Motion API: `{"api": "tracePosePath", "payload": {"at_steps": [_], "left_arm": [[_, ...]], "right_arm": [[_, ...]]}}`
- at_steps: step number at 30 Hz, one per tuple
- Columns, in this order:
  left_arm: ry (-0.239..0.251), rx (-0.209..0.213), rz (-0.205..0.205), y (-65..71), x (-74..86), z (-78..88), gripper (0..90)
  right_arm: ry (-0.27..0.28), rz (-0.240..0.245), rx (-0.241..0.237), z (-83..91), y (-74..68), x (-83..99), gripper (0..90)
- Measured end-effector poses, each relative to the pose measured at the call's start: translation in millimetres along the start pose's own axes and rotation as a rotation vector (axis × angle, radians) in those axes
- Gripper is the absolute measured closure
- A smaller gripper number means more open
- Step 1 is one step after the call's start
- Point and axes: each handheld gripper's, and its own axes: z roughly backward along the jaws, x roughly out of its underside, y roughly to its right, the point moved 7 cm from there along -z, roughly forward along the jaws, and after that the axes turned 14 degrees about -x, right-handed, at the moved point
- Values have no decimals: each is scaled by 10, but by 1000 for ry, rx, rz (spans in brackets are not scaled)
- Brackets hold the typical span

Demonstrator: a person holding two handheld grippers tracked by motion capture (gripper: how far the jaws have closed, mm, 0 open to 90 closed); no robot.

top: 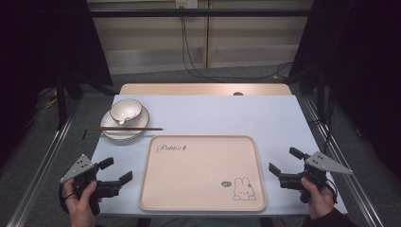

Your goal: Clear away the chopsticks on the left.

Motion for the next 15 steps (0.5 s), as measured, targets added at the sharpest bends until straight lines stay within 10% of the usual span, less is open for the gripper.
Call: {"api": "tracePosePath", "payload": {"at_steps": [15], "left_arm": [[-14, 31, -29, 34, 0, 42, 17]], "right_arm": [[-9, -5, -9, -14, -5, 12, 15]]}}
